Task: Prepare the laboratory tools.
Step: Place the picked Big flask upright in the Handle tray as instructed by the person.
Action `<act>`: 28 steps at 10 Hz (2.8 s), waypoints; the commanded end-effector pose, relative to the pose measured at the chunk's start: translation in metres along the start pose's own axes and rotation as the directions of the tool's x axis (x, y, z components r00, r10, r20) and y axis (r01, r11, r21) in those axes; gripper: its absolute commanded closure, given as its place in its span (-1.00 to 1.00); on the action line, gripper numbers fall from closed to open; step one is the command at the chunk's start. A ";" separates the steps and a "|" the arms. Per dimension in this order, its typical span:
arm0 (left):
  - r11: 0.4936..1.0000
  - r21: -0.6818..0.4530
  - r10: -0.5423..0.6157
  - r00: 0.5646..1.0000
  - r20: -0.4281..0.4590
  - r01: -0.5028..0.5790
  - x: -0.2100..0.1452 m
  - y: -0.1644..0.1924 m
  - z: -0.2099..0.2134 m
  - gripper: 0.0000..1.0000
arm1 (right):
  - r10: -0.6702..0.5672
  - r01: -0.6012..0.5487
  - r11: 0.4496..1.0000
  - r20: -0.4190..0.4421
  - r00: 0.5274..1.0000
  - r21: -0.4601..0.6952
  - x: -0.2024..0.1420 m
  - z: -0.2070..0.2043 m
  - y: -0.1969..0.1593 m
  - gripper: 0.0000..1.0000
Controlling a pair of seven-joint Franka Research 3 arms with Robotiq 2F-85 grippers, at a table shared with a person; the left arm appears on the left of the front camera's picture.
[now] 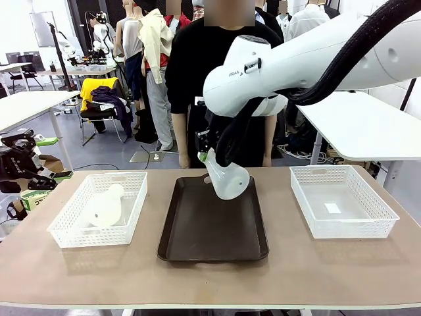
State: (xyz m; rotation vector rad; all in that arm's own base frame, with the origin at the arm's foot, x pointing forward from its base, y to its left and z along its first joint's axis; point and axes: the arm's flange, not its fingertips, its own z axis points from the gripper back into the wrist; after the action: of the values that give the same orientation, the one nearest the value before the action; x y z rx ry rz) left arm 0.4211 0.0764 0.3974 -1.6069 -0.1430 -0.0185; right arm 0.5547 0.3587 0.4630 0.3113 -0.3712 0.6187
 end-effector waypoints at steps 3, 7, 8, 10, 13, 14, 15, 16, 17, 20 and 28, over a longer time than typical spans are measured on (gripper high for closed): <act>1.000 0.007 -0.006 1.000 0.006 0.006 0.000 -0.002 0.001 -1.00 | 0.250 -0.303 0.909 0.208 0.946 0.285 -0.029 -0.010 -0.024 1.00; 1.000 0.007 -0.006 1.000 0.006 0.006 0.000 -0.002 0.001 -1.00 | 0.400 -0.597 0.691 0.472 0.786 0.408 -0.037 -0.011 -0.039 1.00; 1.000 0.007 -0.006 1.000 0.006 0.006 0.000 -0.002 0.001 -1.00 | 0.404 -0.605 0.685 0.481 0.778 0.405 -0.037 -0.010 -0.040 1.00; 1.000 0.007 -0.006 1.000 0.006 0.006 0.000 -0.002 0.001 -1.00 | 0.405 -0.595 0.712 0.475 0.782 0.373 -0.020 -0.013 -0.031 1.00; 1.000 0.007 -0.006 1.000 0.006 0.006 0.000 -0.002 0.001 -1.00 | 0.405 -0.595 0.712 0.475 0.782 0.373 -0.020 -0.013 -0.031 1.00; 1.000 0.007 -0.006 1.000 0.006 0.006 0.000 -0.002 0.001 -1.00 | 0.419 -0.601 0.704 0.461 0.782 0.379 -0.022 -0.015 -0.034 1.00; 1.000 0.007 -0.006 1.000 0.006 0.006 0.000 -0.002 0.001 -1.00 | 0.455 -0.647 0.662 0.482 0.748 0.379 -0.026 -0.024 -0.042 1.00; 1.000 0.007 -0.006 1.000 0.006 0.006 0.000 -0.002 0.001 -1.00 | 0.403 -0.638 0.641 0.519 0.753 0.427 -0.029 -0.032 -0.051 1.00; 1.000 0.007 -0.006 1.000 0.006 0.006 0.000 -0.002 0.001 -1.00 | 0.382 -0.660 0.619 0.570 0.727 0.426 -0.031 -0.038 -0.058 1.00; 1.000 0.007 -0.006 1.000 0.006 0.006 0.000 -0.002 0.001 -1.00 | 0.316 -0.778 0.519 0.766 0.559 0.354 -0.034 -0.053 -0.067 1.00; 1.000 0.007 -0.006 1.000 0.006 0.006 0.000 -0.002 0.001 -1.00 | 0.036 -0.806 0.540 0.951 0.308 0.241 -0.061 -0.108 -0.119 1.00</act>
State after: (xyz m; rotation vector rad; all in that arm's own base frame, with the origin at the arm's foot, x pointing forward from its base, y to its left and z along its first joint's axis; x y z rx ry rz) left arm 0.4211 0.0765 0.3974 -1.6069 -0.1430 -0.0184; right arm 0.6036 0.2782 0.3230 1.3761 -1.2514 1.2471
